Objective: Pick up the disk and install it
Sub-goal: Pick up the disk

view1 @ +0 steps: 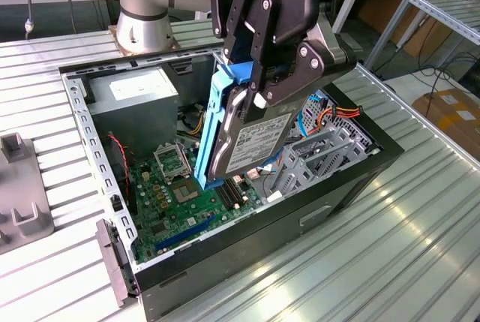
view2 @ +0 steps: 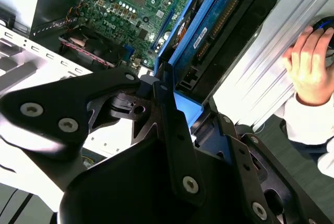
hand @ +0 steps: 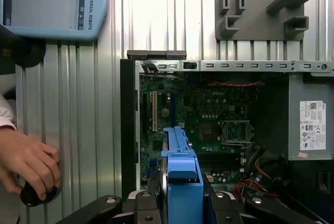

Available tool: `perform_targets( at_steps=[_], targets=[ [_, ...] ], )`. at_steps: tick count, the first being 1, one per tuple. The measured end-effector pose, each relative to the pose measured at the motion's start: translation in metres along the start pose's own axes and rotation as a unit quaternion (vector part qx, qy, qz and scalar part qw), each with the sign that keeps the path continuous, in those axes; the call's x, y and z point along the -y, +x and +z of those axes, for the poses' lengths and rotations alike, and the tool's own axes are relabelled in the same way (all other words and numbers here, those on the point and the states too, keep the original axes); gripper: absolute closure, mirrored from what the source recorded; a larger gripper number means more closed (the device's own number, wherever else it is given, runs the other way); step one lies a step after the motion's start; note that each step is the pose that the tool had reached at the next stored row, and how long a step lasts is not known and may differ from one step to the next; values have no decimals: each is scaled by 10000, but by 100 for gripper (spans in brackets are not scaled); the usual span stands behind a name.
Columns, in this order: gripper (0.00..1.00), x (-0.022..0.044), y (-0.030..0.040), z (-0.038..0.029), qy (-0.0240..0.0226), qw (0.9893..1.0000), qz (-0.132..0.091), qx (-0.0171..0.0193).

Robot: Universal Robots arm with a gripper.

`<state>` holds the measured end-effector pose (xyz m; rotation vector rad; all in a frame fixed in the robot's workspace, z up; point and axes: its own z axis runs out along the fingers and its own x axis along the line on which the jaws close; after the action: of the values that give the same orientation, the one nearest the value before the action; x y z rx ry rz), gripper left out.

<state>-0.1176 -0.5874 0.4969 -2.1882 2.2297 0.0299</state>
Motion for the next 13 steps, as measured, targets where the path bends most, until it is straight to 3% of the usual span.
perform_targets(
  at_steps=[13],
  targets=[
    [63, 54, -1, 4, 0, 10000, 0, 0]
  ],
)
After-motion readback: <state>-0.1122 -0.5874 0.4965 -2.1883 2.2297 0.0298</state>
